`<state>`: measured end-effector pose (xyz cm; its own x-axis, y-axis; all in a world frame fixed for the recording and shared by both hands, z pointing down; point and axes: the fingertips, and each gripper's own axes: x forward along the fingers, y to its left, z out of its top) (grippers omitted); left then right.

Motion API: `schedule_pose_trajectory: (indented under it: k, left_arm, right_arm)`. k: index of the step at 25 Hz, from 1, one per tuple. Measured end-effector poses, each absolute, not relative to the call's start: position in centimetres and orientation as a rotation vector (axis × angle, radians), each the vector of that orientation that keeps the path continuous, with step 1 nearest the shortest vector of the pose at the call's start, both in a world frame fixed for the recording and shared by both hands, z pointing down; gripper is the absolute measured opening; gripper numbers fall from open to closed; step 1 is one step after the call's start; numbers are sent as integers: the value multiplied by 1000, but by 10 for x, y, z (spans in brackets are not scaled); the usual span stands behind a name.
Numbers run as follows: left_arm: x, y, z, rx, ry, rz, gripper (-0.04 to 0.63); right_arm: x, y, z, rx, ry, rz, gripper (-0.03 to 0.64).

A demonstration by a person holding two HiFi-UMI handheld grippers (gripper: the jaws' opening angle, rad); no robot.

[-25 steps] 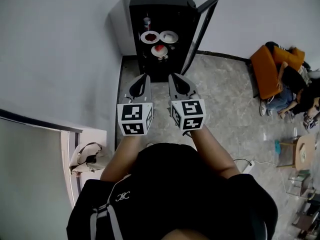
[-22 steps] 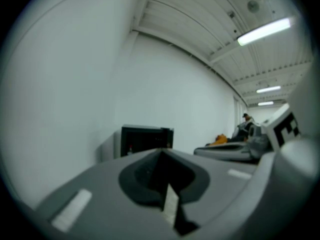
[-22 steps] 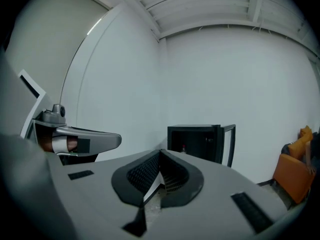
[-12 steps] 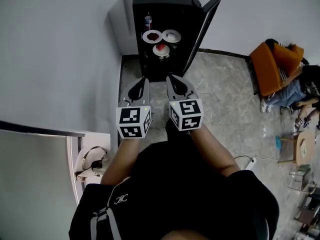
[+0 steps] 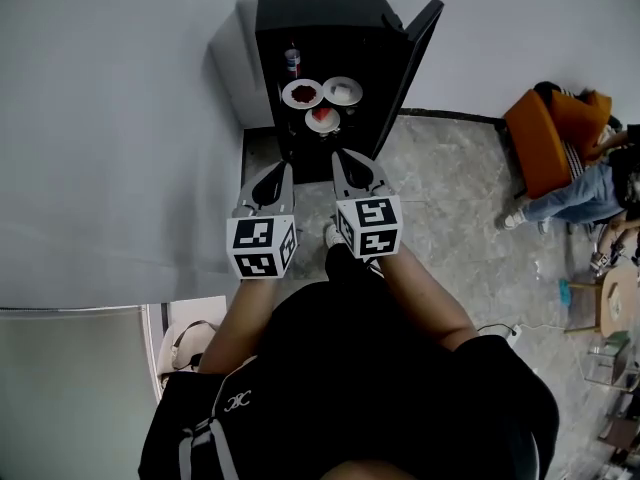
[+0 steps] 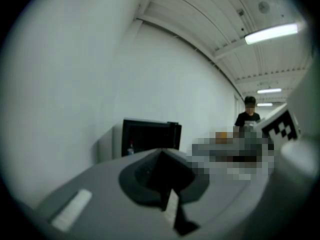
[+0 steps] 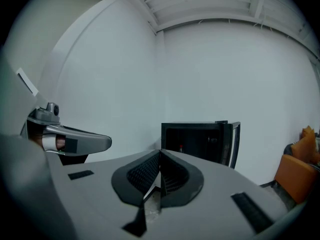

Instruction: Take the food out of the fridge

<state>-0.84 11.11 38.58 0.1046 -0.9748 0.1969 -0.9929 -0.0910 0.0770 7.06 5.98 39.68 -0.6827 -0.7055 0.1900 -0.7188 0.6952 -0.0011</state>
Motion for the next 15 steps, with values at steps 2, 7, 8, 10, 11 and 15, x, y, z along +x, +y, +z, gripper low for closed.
schedule_pose_trajectory:
  k: [2,7,8,10,11,15]
  left_arm:
    - [-16,88,390,2183,-1987,171,-2]
    - [-29,34,403,2141,-1956,196,-2]
    - [-31,24,404,2135,-1951,194,-2]
    - [-34,5,405,2127,-1939,189,-2]
    - [-35,-4,406,2125,-1934,189,-2]
    - [-35,-33,415,2102,-1910,196,0]
  right_arm:
    - [64,37,399,1155,-2725,99,-2]
    - [49,-24,397,1158,-2709,59,-2]
    - [47,-35,397,1158,-2706,63,-1]
    - [44,-56,399,1158,-2694,70,-1]
    - [43,-66,401,1159,-2687,71,-1]
    - [46,-100,415,1152,-2643,66,0]
